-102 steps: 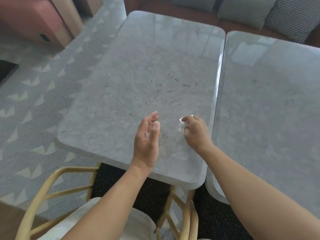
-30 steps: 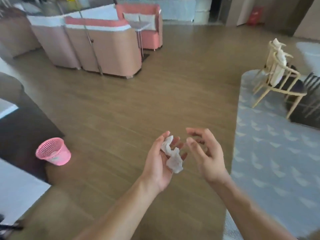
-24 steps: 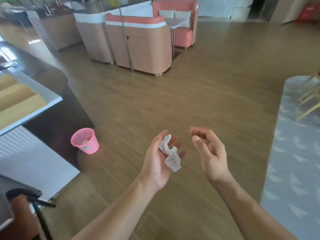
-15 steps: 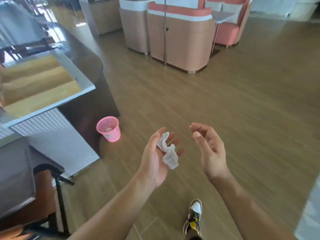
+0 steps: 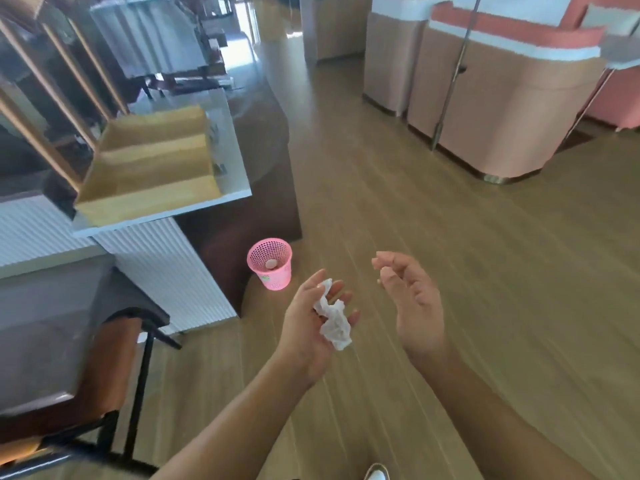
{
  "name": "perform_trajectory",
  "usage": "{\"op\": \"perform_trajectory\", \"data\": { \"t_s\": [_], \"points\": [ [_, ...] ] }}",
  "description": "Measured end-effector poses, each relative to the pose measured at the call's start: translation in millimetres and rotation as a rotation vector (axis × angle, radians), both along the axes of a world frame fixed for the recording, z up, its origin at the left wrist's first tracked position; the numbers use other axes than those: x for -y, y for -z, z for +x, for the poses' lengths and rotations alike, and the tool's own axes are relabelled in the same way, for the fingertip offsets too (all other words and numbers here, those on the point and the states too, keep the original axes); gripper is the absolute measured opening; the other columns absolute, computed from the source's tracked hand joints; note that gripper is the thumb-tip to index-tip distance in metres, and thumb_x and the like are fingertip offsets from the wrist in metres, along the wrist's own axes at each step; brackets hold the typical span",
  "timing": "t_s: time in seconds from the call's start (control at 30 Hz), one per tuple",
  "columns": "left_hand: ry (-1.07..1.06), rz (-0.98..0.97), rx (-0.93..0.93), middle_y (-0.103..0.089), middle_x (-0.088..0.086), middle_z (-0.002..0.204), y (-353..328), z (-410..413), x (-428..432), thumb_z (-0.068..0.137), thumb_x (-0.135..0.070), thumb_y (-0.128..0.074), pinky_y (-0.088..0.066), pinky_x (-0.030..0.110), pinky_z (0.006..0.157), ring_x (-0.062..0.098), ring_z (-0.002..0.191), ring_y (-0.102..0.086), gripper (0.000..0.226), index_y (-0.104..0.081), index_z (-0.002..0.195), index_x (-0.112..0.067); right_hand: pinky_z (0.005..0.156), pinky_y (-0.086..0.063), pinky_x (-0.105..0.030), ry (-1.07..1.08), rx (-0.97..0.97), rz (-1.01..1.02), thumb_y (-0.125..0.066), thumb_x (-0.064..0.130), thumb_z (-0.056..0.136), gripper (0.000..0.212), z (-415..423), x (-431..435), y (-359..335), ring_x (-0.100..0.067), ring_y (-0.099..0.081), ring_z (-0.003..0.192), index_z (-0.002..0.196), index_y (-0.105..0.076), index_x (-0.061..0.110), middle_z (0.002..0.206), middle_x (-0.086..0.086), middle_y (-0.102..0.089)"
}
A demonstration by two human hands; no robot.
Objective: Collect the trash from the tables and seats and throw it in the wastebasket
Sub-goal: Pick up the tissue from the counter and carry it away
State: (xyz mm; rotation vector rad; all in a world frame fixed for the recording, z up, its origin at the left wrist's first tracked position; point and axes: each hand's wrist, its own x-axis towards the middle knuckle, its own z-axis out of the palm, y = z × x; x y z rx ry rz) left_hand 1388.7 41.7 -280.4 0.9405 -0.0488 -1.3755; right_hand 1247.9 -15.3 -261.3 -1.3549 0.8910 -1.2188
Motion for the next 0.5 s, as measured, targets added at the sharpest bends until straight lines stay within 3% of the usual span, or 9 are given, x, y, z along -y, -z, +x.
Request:
{"op": "perform_trajectory", "data": {
  "t_s": [0.1,0.2,0.4,0.5],
  "points": [
    [-0.081,-0.044,-0.076,-0.075,0.005,0.107,6.5,8.5,28.0,0.080,-0.020,-0.075,-0.063,0.042,0.076,0.024,0.092,-0.078,0.051,-0.066,0.130,-0.019,0.096,-0.054,-0.026,-0.063,0.004,0.020,-0.059,0.032,0.094,0.021,13.4,38.7,2.0,-0.008,-0.070,0.110,0.110,-0.071,0.025,0.110,0.012,-0.076],
    [-0.145,-0.036,-0.087,-0.072,0.007,0.111,13.7,22.7,57.4,0.080,-0.016,-0.072,-0.063,0.042,0.076,0.026,0.093,-0.076,0.053,-0.065,0.132,-0.019,0.094,-0.055,-0.024,-0.110,-0.009,0.032,-0.059,0.032,0.093,0.023,29.0,74.4,6.9,-0.008,-0.071,0.108,0.110,-0.071,0.020,0.109,0.007,-0.077],
    [-0.205,-0.014,-0.127,-0.070,0.009,0.114,37.4,68.2,122.9,0.088,-0.003,-0.061,-0.063,0.042,0.077,0.027,0.094,-0.074,0.043,-0.066,0.128,-0.020,0.101,-0.054,-0.043,-0.171,-0.037,0.052,-0.064,0.054,0.083,0.040,83.4,154.6,24.5,-0.024,-0.070,0.112,0.108,-0.072,0.023,0.112,-0.007,-0.075],
    [-0.222,-0.014,-0.129,-0.069,0.010,0.115,49.7,104.8,168.1,0.095,0.000,-0.054,-0.063,0.042,0.074,0.026,0.092,-0.074,0.043,-0.064,0.132,-0.019,0.102,-0.054,-0.051,-0.181,-0.057,0.057,-0.066,0.054,0.083,0.036,123.1,202.5,38.6,-0.023,-0.071,0.110,0.105,-0.073,0.027,0.109,-0.004,-0.077]
  ]
}}
